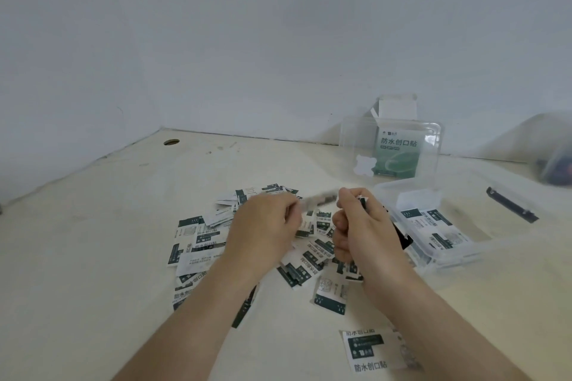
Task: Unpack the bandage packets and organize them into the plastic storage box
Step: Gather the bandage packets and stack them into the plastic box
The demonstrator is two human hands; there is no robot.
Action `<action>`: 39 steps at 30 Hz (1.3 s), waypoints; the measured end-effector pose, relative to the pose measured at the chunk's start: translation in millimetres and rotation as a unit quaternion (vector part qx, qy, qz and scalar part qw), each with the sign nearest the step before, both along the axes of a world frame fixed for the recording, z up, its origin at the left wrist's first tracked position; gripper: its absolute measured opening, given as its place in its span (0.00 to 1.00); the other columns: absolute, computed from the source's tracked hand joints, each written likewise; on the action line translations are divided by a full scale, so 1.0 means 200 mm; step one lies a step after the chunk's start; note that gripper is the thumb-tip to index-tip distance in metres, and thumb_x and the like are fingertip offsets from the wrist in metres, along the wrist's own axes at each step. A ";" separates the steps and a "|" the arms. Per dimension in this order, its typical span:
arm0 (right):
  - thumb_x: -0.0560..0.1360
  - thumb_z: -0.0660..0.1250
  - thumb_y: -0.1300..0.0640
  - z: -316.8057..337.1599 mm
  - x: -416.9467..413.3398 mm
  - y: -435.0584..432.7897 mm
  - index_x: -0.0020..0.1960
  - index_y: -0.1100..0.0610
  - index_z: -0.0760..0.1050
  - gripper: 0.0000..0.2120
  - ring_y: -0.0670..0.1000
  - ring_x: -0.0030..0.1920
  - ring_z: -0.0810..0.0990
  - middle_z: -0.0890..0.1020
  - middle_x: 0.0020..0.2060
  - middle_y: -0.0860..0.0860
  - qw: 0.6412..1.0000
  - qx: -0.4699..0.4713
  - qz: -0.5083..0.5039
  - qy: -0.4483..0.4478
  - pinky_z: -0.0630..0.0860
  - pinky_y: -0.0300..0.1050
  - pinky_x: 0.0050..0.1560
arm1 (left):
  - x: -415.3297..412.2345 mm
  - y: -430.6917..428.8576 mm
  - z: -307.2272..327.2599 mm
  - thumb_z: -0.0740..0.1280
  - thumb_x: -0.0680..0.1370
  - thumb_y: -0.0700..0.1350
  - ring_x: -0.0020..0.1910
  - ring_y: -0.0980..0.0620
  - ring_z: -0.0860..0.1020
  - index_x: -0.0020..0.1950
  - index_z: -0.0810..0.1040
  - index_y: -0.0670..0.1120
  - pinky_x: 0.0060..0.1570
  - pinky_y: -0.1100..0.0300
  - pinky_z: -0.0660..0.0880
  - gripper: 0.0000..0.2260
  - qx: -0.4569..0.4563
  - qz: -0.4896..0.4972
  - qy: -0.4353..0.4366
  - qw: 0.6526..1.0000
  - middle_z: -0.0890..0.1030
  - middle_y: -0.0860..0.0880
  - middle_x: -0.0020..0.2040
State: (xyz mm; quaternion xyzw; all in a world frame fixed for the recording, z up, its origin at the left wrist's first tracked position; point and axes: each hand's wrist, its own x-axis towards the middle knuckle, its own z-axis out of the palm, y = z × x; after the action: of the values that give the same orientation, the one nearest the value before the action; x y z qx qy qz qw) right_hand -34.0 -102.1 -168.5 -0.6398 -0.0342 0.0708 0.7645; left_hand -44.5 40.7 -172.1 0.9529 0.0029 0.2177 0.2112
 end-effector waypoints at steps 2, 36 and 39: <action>0.81 0.61 0.52 0.01 -0.01 0.00 0.42 0.53 0.67 0.10 0.45 0.24 0.61 0.65 0.27 0.47 1.000 0.019 -0.001 0.009 0.61 0.37 0.23 | -0.02 0.01 0.02 0.65 0.80 0.47 0.30 0.52 0.75 0.45 0.84 0.49 0.33 0.56 0.72 0.09 -0.175 0.027 -0.012 0.984 0.82 0.48 0.36; 0.79 0.62 0.58 0.01 0.01 -0.01 0.42 0.51 0.71 0.07 0.46 0.25 0.61 0.66 0.29 0.49 0.993 0.049 0.048 0.095 0.57 0.38 0.24 | -0.17 0.07 0.07 0.69 0.73 0.53 0.43 0.64 0.78 0.48 0.79 0.56 0.44 0.66 0.76 0.05 0.017 -0.103 0.177 0.979 0.80 0.60 0.43; 0.80 0.62 0.57 0.01 0.01 0.00 0.50 0.53 0.73 0.02 0.46 0.25 0.61 0.65 0.29 0.49 0.988 0.078 0.055 0.122 0.56 0.37 0.24 | -0.17 0.11 0.10 0.71 0.75 0.48 0.34 0.62 0.80 0.39 0.81 0.56 0.36 0.70 0.75 0.05 -0.060 -0.078 0.095 0.991 0.81 0.59 0.34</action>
State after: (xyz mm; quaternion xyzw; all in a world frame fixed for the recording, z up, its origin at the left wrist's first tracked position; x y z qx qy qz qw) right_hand -31.3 -103.1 -167.4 -0.5621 0.0189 0.1877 0.8052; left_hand -77.7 63.5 -151.4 0.9522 -0.0381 0.1085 0.2831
